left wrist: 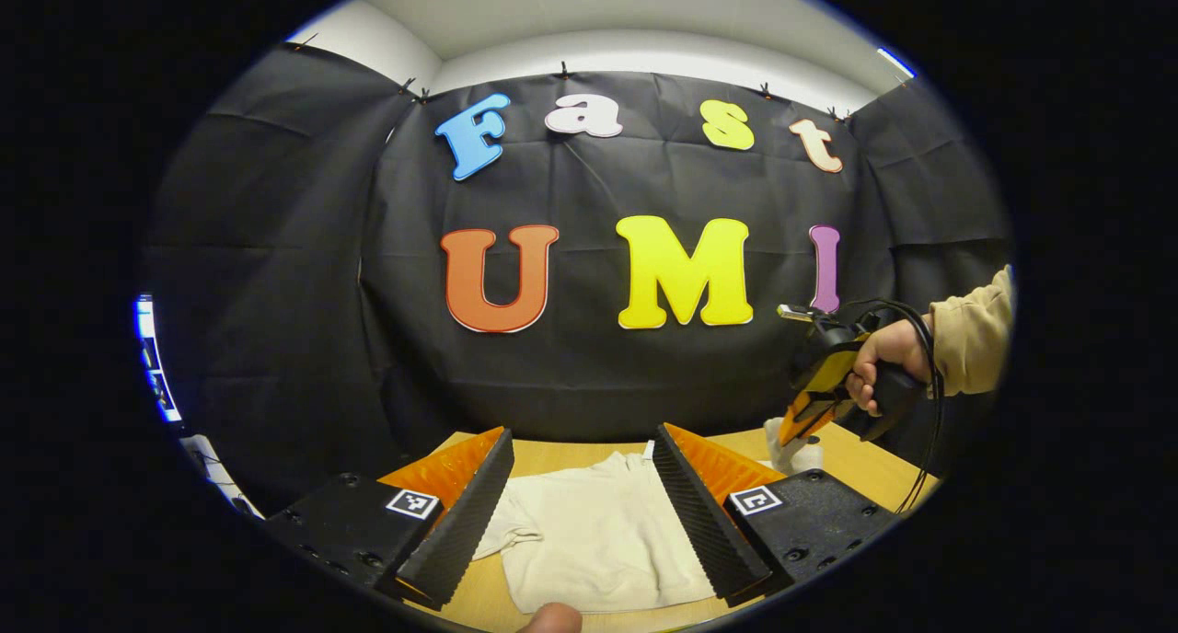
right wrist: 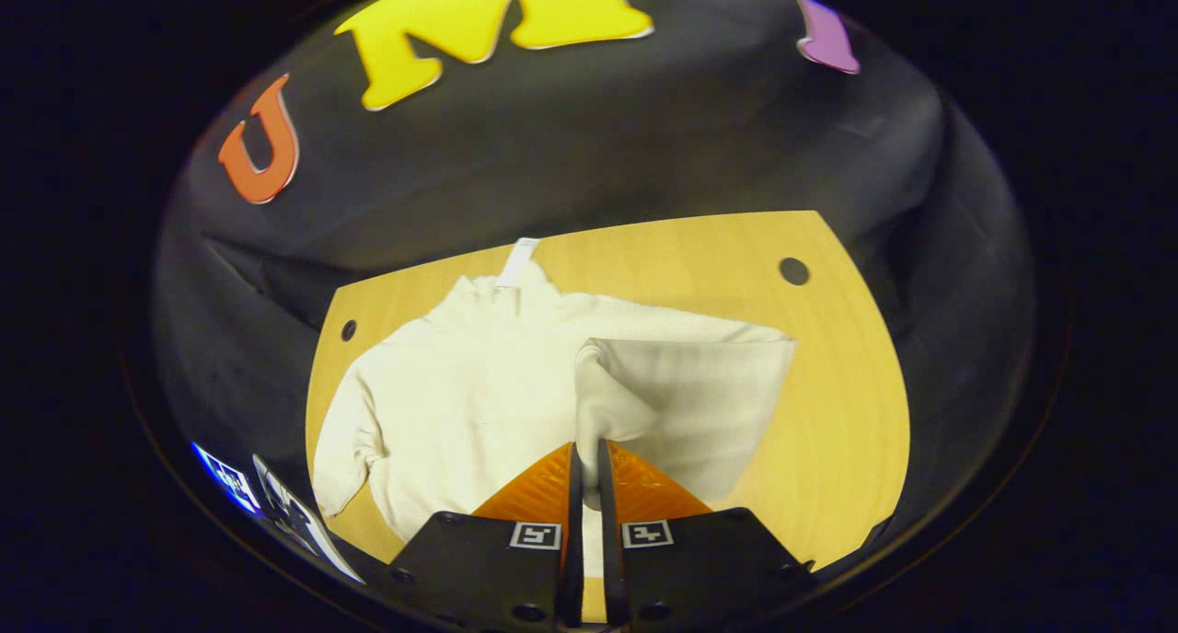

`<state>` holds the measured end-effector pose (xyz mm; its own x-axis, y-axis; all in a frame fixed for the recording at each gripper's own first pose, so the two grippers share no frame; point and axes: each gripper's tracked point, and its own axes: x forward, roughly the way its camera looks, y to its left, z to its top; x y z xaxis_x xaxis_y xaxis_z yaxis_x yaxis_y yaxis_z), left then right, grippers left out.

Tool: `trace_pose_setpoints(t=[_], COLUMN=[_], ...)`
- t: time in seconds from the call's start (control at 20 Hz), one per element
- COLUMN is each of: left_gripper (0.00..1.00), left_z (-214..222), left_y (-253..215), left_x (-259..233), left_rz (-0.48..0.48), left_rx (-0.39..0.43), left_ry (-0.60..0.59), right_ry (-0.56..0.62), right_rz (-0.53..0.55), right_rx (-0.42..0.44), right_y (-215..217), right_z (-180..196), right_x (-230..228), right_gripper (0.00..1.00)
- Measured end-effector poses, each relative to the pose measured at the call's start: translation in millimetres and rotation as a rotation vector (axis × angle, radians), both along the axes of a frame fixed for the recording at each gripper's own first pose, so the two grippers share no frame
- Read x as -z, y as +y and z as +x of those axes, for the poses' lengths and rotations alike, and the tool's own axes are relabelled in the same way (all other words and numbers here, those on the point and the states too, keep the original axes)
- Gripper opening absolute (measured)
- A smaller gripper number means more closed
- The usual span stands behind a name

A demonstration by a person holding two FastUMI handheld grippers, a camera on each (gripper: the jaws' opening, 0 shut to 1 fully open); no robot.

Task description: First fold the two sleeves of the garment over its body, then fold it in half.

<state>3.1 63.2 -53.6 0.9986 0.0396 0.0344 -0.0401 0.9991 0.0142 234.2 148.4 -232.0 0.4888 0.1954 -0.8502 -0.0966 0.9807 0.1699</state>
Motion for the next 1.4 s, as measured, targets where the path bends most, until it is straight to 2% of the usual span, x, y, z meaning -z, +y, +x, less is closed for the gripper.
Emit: trace_pose_setpoints(t=[0.35, 0.7, 0.95, 1.05, 1.1, 1.2, 1.25, 1.3, 1.35, 1.4], left_gripper=[0.99, 0.99, 0.99, 0.99, 0.99, 0.99, 0.98, 0.98, 0.99, 0.99], left_z=[4.2, 2.0, -3.5, -5.0, -6.0, -6.9, -8.4, -7.1, -5.9, -5.4], left_y=[58.8, 91.4, 109.0, 113.3, 113.6, 114.9, 116.9, 119.3, 121.3, 124.6], left_x=[13.8, 31.6, 45.2, 45.6, 44.1, 43.1, 41.1, 39.6, 36.4, 34.2], left_rz=[-0.02, 0.024, 0.017, 0.016, 0.016, 0.019, 0.023, 0.029, 0.032, 0.035], left_rx=[-0.055, -0.074, -0.094, -0.102, -0.103, -0.101, -0.103, -0.108, -0.112, -0.12], left_ry=[0.016, 0.045, 0.074, 0.075, 0.073, 0.066, 0.058, 0.051, 0.044, 0.04], right_ry=[0.027, 0.05, 0.072, 0.069, 0.06, 0.042, 0.038, 0.03, 0.02, 0.011], right_rz=[0.001, -0.054, -0.017, 0.033, 0.045, 0.05, 0.045, 0.037, 0.037, 0.044], right_rx=[-0.209, -0.252, -0.261, -0.268, -0.272, -0.291, -0.299, -0.304, -0.307, -0.305], right_y=[175.2, 248.8, 278.2, 293.3, 298.1, 300.9, 301.5, 296.8, 293.3, 288.1], right_z=[-4.5, 2.6, -2.6, -6.3, -7.8, -12.2, -15.8, -17.6, -20.1, -22.1], right_x=[37.6, 109.7, 126.8, 122.4, 116.9, 105.8, 101.6, 96.8, 89.2, 80.6], right_gripper=[0.09, 0.1, 0.12, 0.17, 0.25, 0.34, 0.52, 0.6, 0.78, 0.76])
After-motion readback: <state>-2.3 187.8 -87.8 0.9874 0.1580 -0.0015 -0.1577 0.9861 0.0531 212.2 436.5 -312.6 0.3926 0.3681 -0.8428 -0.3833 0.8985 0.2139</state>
